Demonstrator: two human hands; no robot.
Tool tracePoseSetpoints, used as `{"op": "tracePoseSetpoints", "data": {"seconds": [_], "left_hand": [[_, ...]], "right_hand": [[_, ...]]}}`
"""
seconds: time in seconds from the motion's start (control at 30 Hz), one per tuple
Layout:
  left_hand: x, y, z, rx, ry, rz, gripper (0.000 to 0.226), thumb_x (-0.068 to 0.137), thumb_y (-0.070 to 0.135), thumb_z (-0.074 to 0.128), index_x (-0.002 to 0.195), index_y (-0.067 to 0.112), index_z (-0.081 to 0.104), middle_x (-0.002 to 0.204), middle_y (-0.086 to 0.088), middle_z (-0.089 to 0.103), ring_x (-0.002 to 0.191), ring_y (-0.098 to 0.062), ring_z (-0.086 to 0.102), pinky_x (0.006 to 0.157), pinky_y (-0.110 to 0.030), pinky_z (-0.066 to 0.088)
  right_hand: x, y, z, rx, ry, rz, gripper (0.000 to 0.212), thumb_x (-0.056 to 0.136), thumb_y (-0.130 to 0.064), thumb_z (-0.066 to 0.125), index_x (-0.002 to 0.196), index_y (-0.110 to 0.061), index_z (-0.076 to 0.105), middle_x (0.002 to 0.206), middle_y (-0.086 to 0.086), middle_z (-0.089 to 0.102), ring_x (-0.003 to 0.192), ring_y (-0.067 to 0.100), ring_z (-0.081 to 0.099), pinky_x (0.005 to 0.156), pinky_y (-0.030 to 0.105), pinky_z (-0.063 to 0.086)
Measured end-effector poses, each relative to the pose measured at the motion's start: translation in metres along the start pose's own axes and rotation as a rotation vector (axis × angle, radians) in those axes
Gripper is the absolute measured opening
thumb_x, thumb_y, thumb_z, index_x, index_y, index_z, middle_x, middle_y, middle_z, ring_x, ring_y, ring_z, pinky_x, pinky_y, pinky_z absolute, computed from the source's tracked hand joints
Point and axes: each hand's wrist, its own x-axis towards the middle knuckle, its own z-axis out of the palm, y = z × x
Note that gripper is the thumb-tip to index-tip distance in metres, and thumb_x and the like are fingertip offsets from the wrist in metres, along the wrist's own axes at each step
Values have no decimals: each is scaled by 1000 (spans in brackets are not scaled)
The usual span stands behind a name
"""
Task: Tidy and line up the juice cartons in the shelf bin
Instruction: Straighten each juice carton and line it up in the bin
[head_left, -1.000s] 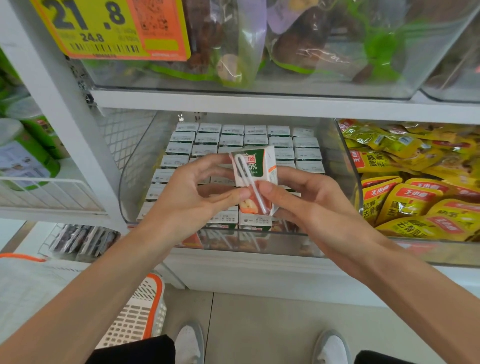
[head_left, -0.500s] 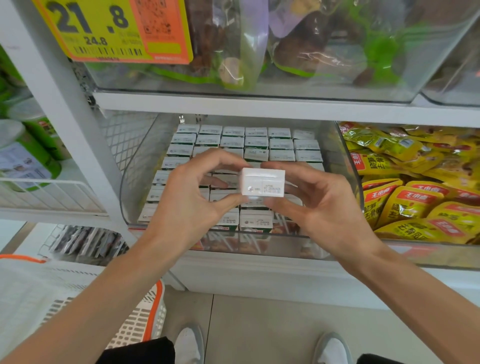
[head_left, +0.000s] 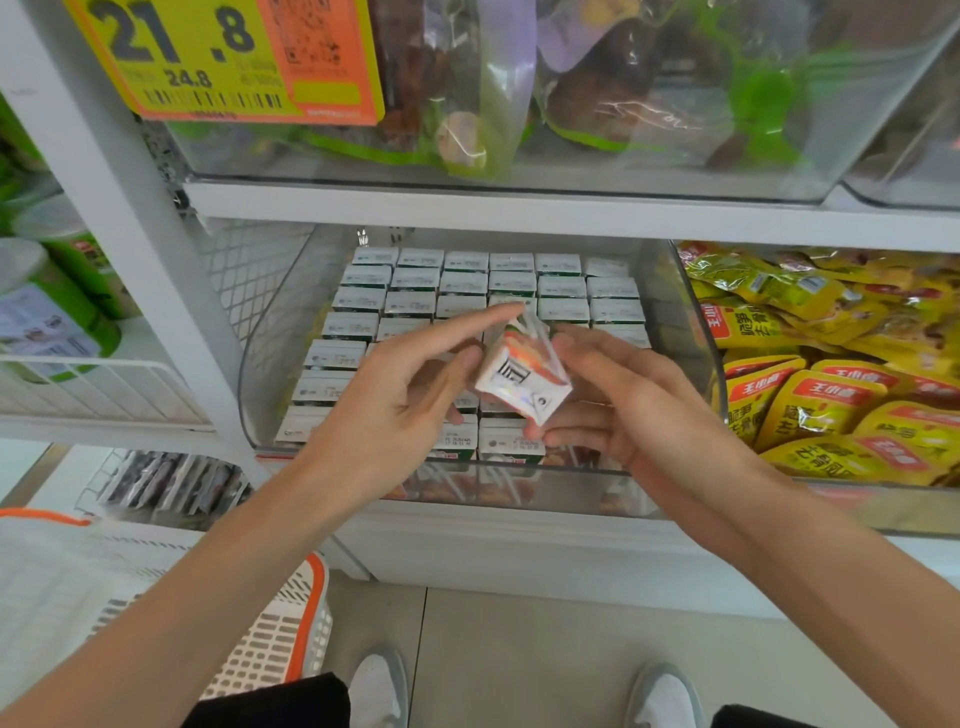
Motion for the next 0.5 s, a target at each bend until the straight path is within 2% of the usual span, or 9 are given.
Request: {"op": "tracePoseSetpoints", "data": {"seconds": [0.1,0.17,0.27,0.37,0.5], "left_hand": [[0,1,2,-42,-15,6,40,107,27,50,145,37,56,133,13,69,98,-16,74,71,-22,58],[0,3,4,-61,-26,-3,42,103,35,51,145,40,54,136,16,67,98,-15,75,70,-23,59],[0,5,4,-66,-30,-10,43,103,36,51,146,38,54,136,16,67,97,-13,74,71,-21,58],[0,5,3,-50,-30,-14,44,104,33,51,147,34,55,136,12,67,98,-13,74,72,-20,57],[-1,5,3,-40,-38,-25,44,105,32,50,149,33,54,135,8,68,104,-15,74,76,-26,60]], "right_hand": [[3,-3,0,78,8,82,33,105,-38,61,106,-9,76,87,20,79,72,27,80,59,25,61],[4,-3,0,102,-10,99,38,106,-38,58,94,-11,82,86,20,79,71,26,80,58,25,61],[4,-3,-1,91,-46,93,43,106,-38,57,83,-17,86,89,20,80,72,25,80,59,25,62],[5,-2,-2,95,-55,94,43,106,-37,56,86,-10,84,88,21,80,71,25,80,59,24,61],[4,-1,-4,108,-63,95,39,108,-36,54,106,-4,76,90,22,79,75,27,81,61,25,62]]}}
